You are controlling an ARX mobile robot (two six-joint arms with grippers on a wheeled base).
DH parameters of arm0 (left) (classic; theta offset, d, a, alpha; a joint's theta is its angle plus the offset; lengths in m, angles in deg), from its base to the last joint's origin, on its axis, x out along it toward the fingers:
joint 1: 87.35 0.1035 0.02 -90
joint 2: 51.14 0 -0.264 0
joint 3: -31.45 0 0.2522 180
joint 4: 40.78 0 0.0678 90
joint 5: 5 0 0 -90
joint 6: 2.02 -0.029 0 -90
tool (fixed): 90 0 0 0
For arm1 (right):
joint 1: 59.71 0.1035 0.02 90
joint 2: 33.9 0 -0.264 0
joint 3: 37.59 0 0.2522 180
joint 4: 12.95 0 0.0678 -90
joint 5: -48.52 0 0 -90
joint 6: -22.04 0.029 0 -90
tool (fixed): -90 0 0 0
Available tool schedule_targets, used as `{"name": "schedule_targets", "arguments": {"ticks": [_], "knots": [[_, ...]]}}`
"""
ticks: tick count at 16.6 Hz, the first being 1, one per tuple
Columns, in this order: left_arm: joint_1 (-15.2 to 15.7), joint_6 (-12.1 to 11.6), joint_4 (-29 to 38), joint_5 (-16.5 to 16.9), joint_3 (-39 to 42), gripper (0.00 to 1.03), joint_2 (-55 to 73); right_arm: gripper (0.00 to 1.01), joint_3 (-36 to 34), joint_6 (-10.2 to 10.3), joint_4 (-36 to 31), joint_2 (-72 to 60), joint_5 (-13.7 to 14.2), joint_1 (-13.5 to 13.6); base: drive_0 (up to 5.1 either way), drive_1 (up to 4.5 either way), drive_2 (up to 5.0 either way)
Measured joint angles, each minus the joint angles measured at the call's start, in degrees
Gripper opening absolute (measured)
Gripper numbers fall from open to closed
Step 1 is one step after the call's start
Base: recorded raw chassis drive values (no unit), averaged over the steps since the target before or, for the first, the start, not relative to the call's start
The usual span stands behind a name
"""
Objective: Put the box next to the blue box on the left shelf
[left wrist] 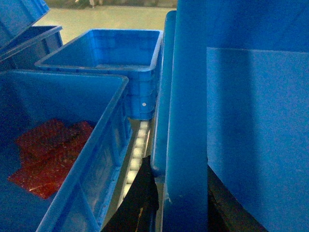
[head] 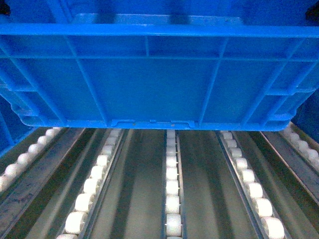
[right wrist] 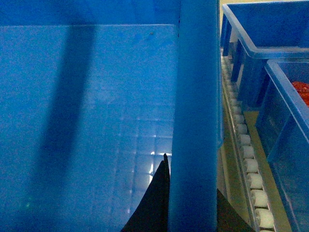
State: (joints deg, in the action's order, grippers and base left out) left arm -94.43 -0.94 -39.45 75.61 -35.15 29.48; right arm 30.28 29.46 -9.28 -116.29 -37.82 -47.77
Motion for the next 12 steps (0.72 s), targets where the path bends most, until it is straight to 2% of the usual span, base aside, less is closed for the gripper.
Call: {"name": "schedule_targets", "arguments": {"ticks": [2, 3, 4, 6, 8, 12], "knots": [[0.0, -0.11, 0.37, -0.17, 0.02, 0.15, 0.0, 0.07, -0.09, -0.39, -0.76, 0.0, 0.66, 0.04, 0.0, 0.0, 0.0], [-0.11, -0.31, 1.84, -1.01, 0.55, 0.15, 0.0, 0.07, -1.31, -1.6, -4.28, 0.0, 3.45, 0.85, 0.0, 0.0, 0.0], [-0.33, -0.02, 3.23, -1.49, 0.85, 0.15, 0.0, 0.07, -1.7, -2.95, -6.23, 0.39, 7.98, 2.01, 0.0, 0.0, 0.0], [-0.72, 0.09, -8.2, 0.46, -2.56, 0.15, 1.29, 0.07, 2.62, -0.5, 8.41, -0.24, 3.67, 0.7, 0.0, 0.0, 0.0], [-1.84, 0.74, -15.19, 1.97, -5.75, 0.15, 4.42, 0.07, 6.23, 0.02, 16.0, -3.1, 1.92, -1.05, 0.0, 0.0, 0.0], [-4.57, 2.4, -21.35, 1.62, -8.28, 0.15, 9.88, 0.07, 7.82, -0.13, 20.9, -8.2, 0.72, -3.41, 0.0, 0.0, 0.0]]}}
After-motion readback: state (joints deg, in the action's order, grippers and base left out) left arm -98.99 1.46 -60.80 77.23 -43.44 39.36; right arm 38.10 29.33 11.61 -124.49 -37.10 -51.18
